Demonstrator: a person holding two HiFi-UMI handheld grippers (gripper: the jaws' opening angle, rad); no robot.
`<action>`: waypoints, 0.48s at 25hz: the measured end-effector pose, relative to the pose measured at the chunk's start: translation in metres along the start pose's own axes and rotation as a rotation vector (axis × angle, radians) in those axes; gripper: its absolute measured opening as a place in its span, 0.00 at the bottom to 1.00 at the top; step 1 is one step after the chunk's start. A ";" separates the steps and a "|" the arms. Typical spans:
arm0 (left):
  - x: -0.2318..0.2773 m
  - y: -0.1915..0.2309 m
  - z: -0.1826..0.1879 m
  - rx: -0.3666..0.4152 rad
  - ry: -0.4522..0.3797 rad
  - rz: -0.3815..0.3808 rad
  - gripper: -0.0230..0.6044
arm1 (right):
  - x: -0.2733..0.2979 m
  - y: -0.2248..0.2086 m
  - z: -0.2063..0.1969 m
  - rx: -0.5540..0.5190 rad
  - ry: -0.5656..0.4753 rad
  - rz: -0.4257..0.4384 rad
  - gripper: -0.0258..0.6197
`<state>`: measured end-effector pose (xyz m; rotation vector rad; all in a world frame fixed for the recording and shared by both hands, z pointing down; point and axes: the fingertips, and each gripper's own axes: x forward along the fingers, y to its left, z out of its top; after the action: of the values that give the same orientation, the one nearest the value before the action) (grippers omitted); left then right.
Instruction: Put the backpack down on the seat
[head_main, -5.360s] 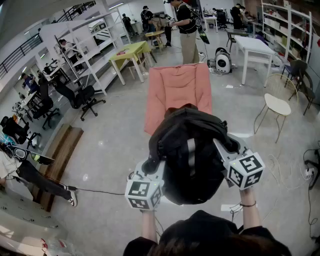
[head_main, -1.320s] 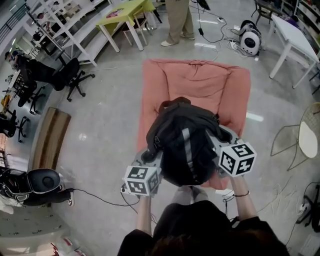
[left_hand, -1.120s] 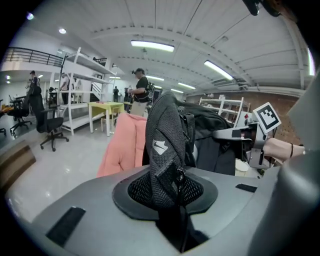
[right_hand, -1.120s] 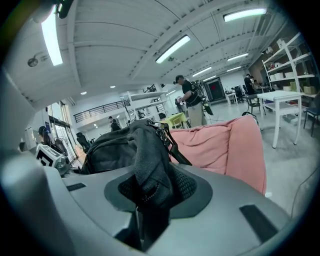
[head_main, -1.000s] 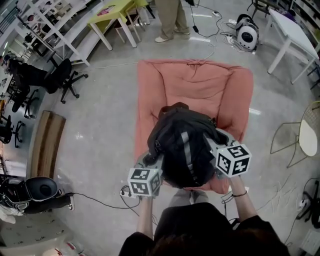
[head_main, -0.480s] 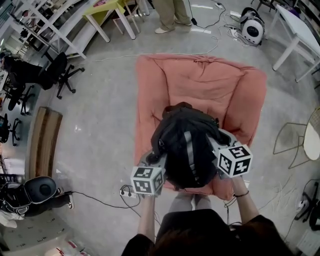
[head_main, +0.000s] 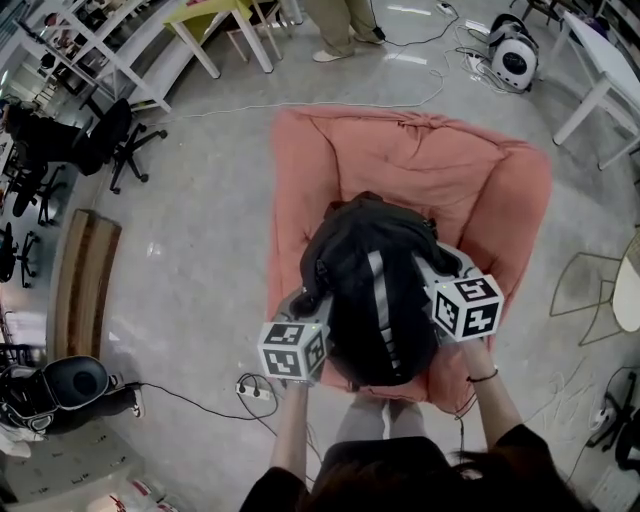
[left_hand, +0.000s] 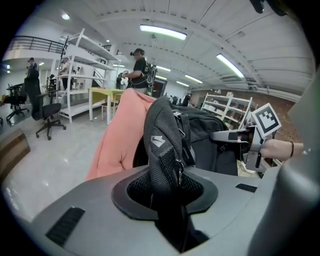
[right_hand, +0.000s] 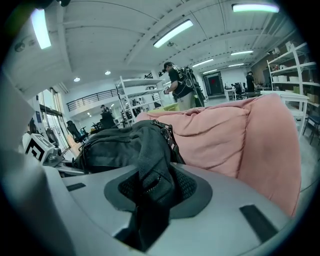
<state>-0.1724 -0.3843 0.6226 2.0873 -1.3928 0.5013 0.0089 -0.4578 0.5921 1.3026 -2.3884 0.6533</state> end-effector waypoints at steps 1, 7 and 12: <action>0.005 0.003 0.002 0.000 -0.003 0.005 0.20 | 0.007 -0.003 0.002 -0.005 0.001 -0.004 0.20; 0.031 0.023 0.012 -0.007 -0.021 0.031 0.21 | 0.042 -0.017 0.007 -0.027 0.014 -0.020 0.20; 0.049 0.036 0.018 -0.018 -0.027 0.049 0.22 | 0.066 -0.029 0.011 -0.001 0.014 -0.055 0.22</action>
<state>-0.1872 -0.4410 0.6469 2.0572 -1.4613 0.4805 -0.0016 -0.5235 0.6231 1.3538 -2.3326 0.6438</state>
